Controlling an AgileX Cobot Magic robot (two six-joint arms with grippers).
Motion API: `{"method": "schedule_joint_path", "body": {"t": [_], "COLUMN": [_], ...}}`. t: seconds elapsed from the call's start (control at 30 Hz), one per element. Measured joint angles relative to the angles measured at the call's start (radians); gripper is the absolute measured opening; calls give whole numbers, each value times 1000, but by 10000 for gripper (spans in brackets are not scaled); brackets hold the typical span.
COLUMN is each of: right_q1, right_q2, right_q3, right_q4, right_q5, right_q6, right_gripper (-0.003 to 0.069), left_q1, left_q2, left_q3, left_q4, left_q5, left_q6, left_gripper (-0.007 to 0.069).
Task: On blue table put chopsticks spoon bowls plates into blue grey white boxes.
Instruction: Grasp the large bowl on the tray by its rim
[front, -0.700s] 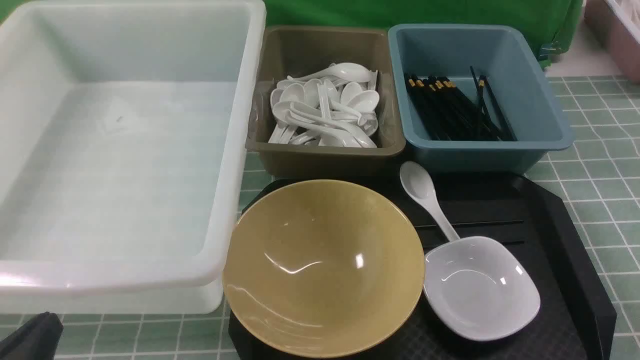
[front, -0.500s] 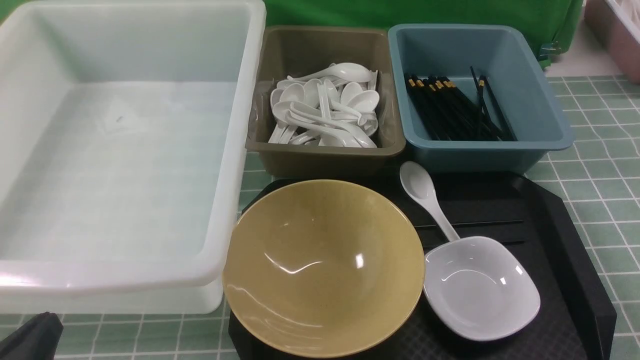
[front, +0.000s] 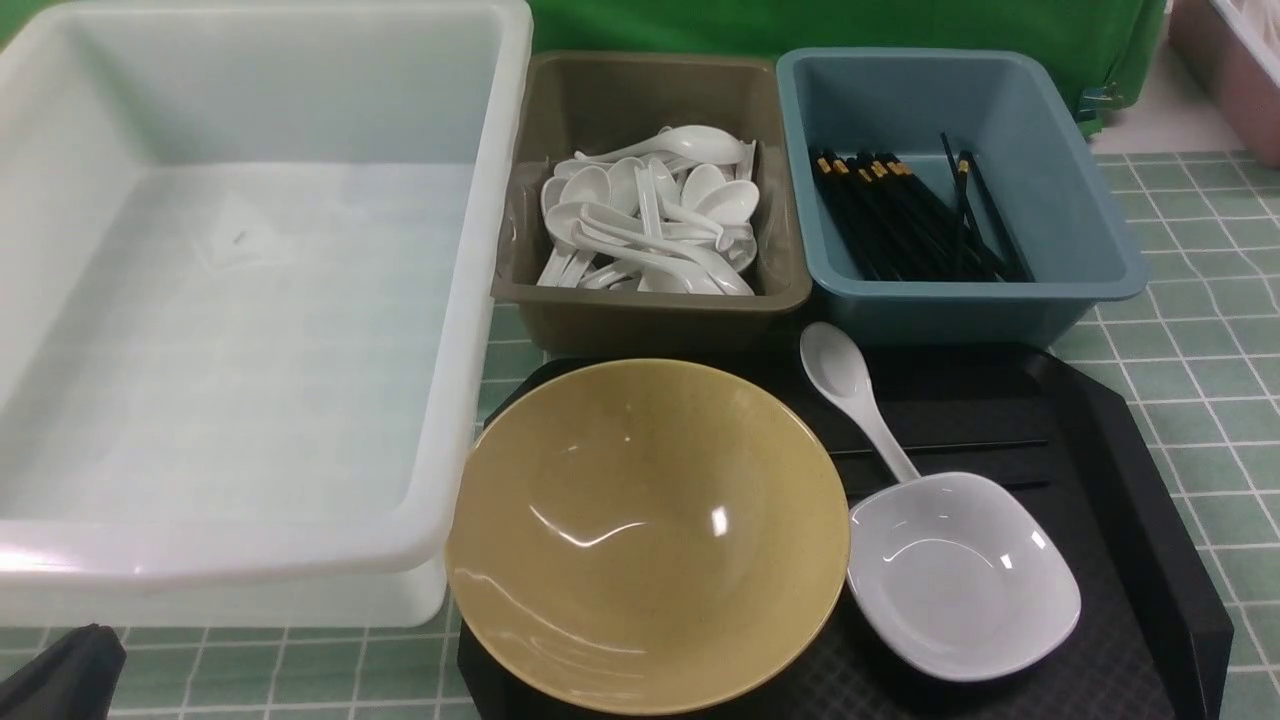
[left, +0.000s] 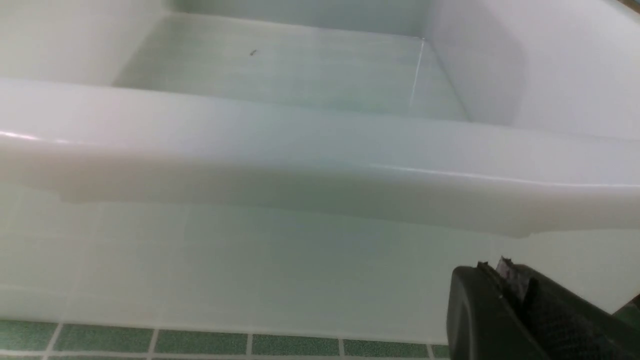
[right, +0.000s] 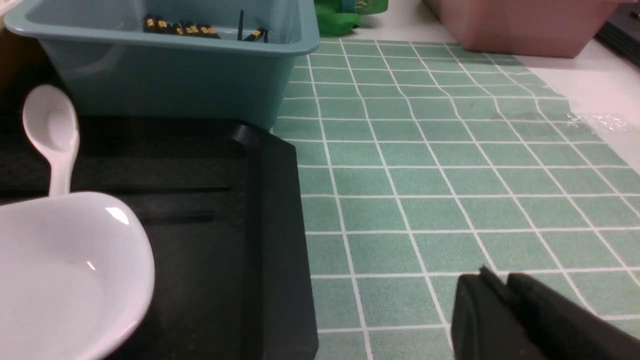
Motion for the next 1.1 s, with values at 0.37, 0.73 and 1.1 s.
{"method": "schedule_joint_path", "body": {"t": [0.37,0.73,1.1], "right_q1": [0,0,0], "right_q2": [0,0,0], "right_q3": [0,3,3], "right_q4": [0,1,3], "right_q5": [0,-340,-781], "right_q6": [0,49,652], "right_gripper": [107,122,130], "left_q1": [0,0,0], "left_q2": [0,0,0], "left_q3": [0,2,2], "left_q4": [89,101,109], "left_q5": [-4,-392,-926], "left_q6": [14,14,-70], "left_gripper": [2,2,2]}}
